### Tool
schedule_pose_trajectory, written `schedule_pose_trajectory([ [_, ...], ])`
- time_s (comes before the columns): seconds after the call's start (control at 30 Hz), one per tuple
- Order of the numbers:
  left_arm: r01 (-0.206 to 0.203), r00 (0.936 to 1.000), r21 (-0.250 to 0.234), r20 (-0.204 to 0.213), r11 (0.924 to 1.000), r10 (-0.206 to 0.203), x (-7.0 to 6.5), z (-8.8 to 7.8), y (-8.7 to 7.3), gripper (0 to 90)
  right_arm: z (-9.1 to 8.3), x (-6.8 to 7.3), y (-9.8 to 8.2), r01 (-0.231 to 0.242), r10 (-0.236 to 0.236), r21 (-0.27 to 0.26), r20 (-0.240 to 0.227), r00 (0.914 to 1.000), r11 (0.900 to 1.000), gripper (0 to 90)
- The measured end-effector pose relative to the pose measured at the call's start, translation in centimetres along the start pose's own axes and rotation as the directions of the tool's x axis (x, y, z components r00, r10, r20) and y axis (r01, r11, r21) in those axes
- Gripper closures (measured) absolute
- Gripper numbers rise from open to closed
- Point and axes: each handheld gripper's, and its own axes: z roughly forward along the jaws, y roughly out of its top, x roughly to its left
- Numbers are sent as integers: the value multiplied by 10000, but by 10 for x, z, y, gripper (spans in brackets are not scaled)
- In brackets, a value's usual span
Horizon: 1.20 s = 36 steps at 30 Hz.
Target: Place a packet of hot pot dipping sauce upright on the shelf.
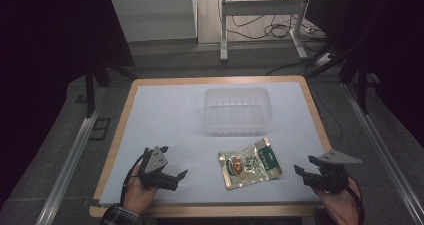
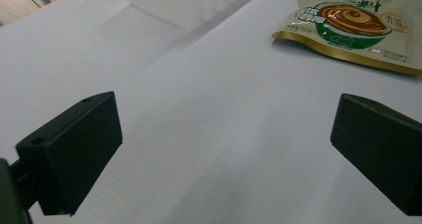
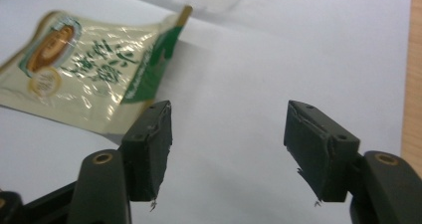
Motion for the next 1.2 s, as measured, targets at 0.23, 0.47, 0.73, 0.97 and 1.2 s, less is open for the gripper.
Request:
schedule_pose_trajectory([
  [0.23, -84, 10000, 90, 0, 9999, 84, -2, 0, 1, 0, 3, -2, -2, -27, 41, 389, -356, 9994, 9992, 269],
  [0.47, -86, 9999, 75, 79, 9999, 86, -2, 0, 1, 0, 5, -7, -3, -1028, 1045, 312, -586, 9928, 9942, 232],
  [0.73, -187, 9998, 58, 91, 9998, 187, -3, 1, 1, 0, 7, 1, -1, -1021, 1042, 345, -657, 9924, 9942, 278],
  [0.97, -209, 9997, 34, 126, 9998, 208, -4, 1, 1, 0, 9, 3, 1, -1141, 1165, 407, -646, 9911, 9926, 335],
  [1.2, -252, 9996, 46, 126, 9997, 251, -4, 1, 1, 0, 13, 9, 6, -948, 979, 456, -712, 9927, 9945, 407],
])
